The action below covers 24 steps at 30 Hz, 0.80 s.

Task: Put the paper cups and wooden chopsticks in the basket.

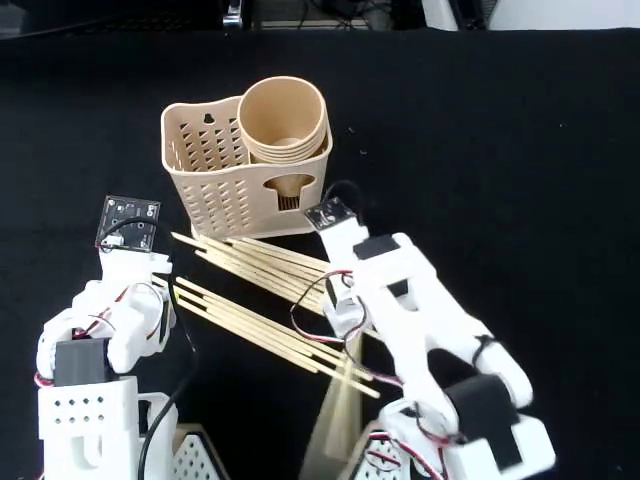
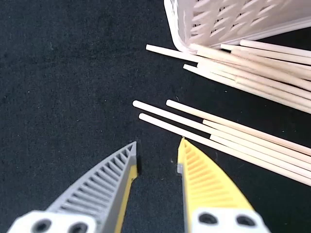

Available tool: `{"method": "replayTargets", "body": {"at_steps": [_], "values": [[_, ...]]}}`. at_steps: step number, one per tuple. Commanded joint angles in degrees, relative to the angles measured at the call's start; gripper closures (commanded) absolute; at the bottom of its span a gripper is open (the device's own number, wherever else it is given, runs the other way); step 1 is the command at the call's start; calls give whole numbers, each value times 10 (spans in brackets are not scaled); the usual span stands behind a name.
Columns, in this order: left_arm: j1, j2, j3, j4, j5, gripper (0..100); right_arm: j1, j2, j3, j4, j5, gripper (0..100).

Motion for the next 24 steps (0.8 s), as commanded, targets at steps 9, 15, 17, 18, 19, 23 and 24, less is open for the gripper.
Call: {"method": "replayTargets", "body": {"at_steps": [9, 15, 17, 18, 19, 23, 24], "values": [[-5, -6, -6, -11, 6, 848, 1, -88, -9, 26, 1, 931], [-6, -6, -5, -11, 6, 848, 1, -85, -7, 26, 1, 896], [-6, -6, -6, -11, 6, 848, 1, -86, -2, 27, 1, 821], [-6, -6, -6, -11, 6, 848, -1, -86, 1, 27, 1, 789], [-6, -6, -6, -11, 6, 848, -2, -86, 5, 26, 1, 758], [-6, -6, -4, -11, 6, 848, -3, -85, 17, 22, 1, 717], [-6, -6, -5, -11, 6, 848, -3, -85, 18, 22, 1, 711]]}}
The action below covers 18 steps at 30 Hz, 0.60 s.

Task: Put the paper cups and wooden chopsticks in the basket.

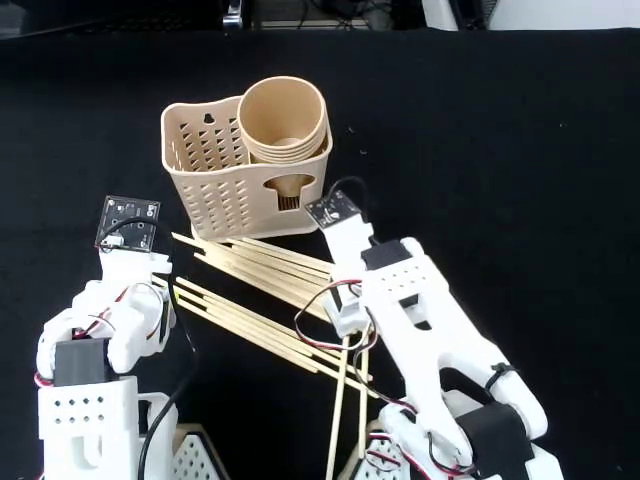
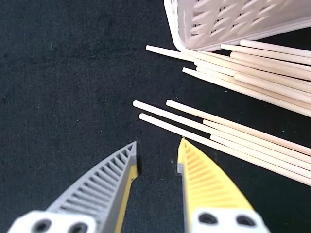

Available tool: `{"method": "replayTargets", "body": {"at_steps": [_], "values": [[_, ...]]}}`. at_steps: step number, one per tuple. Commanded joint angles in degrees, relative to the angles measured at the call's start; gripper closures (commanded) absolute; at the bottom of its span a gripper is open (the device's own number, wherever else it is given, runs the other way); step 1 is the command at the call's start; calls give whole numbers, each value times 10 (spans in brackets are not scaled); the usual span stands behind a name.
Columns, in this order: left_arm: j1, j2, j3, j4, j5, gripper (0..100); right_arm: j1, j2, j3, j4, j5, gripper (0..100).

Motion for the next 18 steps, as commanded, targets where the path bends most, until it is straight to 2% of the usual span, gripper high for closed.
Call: {"method": "replayTargets", "body": {"at_steps": [1, 4, 11, 18], "values": [[-6, -6, -6, -11, 6, 848, -4, -14, 0, -1, 0, 700], [-2, -6, -6, -11, 6, 848, -6, -14, 6, 0, -1, 671], [-4, -6, -6, -11, 6, 848, -62, -14, 7, -2, -6, 669], [-2, -6, -6, -11, 6, 848, -62, -14, 7, -10, -30, 666]]}}
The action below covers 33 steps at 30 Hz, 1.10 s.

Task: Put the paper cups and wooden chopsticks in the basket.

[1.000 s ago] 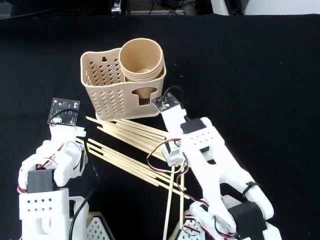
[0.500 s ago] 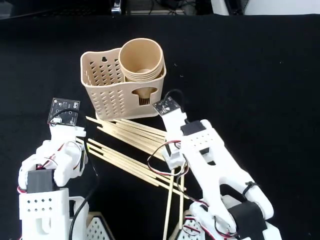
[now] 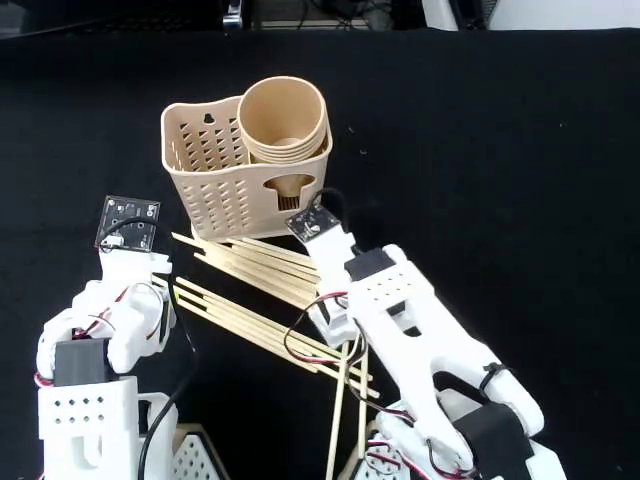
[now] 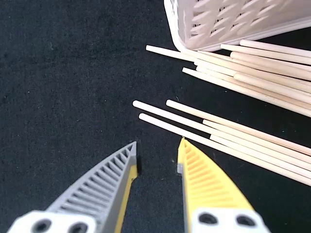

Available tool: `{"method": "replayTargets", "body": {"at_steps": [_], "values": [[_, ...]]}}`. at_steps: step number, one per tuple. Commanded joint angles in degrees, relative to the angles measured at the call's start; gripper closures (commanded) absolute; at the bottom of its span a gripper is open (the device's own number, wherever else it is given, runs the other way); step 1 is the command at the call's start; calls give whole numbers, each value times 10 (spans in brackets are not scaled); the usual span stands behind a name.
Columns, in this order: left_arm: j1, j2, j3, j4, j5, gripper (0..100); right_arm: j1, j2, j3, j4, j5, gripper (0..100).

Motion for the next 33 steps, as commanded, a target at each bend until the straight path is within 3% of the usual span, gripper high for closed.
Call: {"method": "replayTargets", "body": {"at_steps": [1, 7, 13, 22, 33], "values": [[-2, -6, -6, -11, 6, 848, -8, -14, 2, -18, -29, 666], [-5, -6, -6, -11, 6, 848, -10, 26, 45, -89, -33, 668], [-5, -6, -6, -11, 6, 848, -7, 71, 25, -84, -33, 675], [-6, -6, -6, -11, 6, 848, -6, 29, 16, -71, -29, 836], [-6, -6, -6, -11, 6, 848, -7, 22, 15, -58, -27, 841]]}}
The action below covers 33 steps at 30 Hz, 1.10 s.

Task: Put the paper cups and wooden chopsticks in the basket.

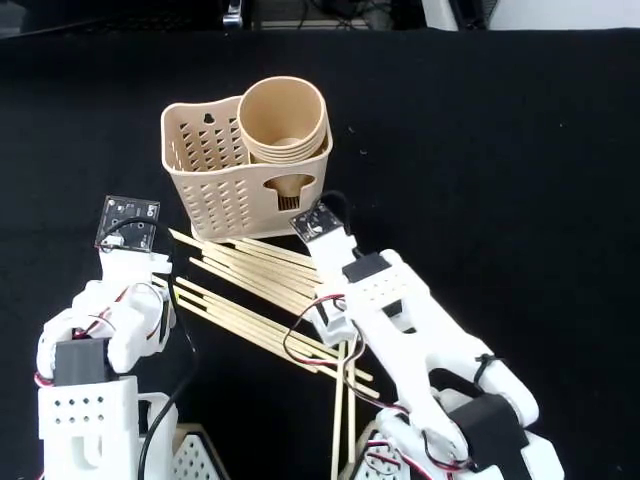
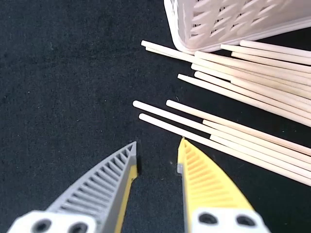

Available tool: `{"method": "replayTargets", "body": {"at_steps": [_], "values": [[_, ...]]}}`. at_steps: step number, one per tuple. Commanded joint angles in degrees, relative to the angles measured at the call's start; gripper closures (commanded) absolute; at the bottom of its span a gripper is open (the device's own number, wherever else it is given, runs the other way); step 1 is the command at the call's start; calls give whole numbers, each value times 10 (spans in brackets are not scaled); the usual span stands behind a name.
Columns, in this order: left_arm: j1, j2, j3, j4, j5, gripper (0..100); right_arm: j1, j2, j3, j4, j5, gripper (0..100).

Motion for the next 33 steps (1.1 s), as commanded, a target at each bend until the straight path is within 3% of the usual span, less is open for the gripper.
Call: {"method": "replayTargets", "body": {"at_steps": [1, 5, 10, 23, 33], "values": [[-6, -6, -6, -11, 6, 848, -5, 1, -8, 3, 2, 840], [-6, -6, -6, -11, 6, 848, -5, 22, -9, 1, 12, 851], [-6, -6, -6, -11, 6, 848, -5, 22, -12, 1, 25, 988], [-6, -6, -6, -11, 6, 848, -5, 17, -14, 5, 52, 986], [-4, -6, -6, -11, 6, 848, 27, -145, -40, 82, 91, 986]]}}
